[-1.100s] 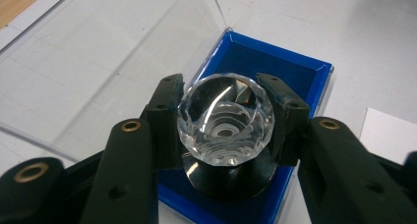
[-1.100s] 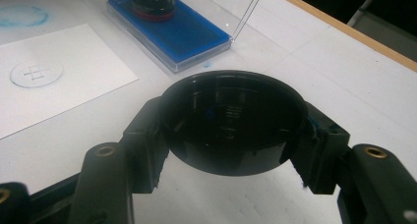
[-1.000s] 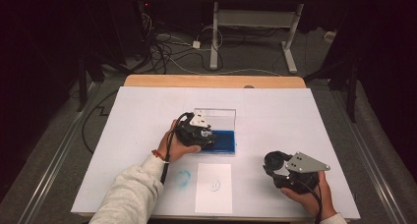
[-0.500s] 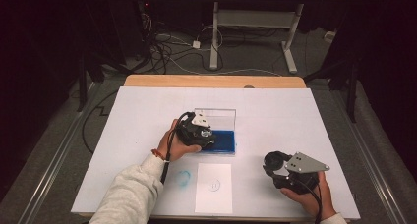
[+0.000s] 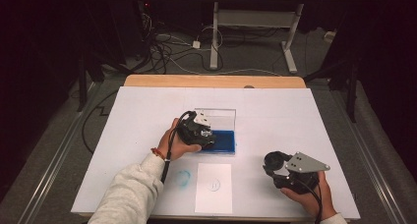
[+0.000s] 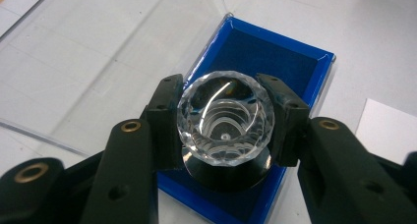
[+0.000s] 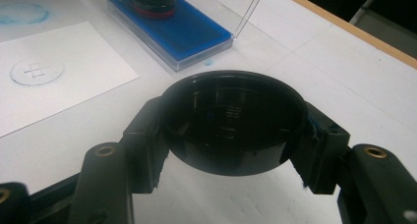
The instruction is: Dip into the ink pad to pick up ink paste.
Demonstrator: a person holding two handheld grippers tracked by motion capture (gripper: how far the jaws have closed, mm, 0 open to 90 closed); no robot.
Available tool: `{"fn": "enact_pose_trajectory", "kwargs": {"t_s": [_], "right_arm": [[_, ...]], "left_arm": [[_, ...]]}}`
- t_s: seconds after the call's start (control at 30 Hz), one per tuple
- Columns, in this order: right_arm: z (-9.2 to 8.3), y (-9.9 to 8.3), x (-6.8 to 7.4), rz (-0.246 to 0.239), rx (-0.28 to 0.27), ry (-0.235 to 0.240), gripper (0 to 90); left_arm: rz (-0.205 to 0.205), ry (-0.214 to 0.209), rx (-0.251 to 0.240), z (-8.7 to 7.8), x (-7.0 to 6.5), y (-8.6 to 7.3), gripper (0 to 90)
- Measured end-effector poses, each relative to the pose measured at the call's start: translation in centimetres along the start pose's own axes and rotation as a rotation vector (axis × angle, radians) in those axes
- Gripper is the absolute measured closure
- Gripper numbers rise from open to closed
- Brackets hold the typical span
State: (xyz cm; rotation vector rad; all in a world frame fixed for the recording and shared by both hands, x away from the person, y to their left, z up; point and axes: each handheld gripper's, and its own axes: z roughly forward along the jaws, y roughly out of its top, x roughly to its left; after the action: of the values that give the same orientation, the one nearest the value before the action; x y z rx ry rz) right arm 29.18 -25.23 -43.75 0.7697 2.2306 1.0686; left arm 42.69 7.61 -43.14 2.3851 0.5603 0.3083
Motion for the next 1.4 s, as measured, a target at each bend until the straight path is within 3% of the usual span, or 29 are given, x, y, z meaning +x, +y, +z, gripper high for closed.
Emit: {"fn": "enact_pose_trajectory", "kwargs": {"t_s": [1.4], "right_arm": [[-0.13,0.01,-0.09,0.012,-0.007,-0.002,38.6]], "left_arm": [[0.012,0.017,0.030,-0.06,-0.19,0.30,54.6]]}}
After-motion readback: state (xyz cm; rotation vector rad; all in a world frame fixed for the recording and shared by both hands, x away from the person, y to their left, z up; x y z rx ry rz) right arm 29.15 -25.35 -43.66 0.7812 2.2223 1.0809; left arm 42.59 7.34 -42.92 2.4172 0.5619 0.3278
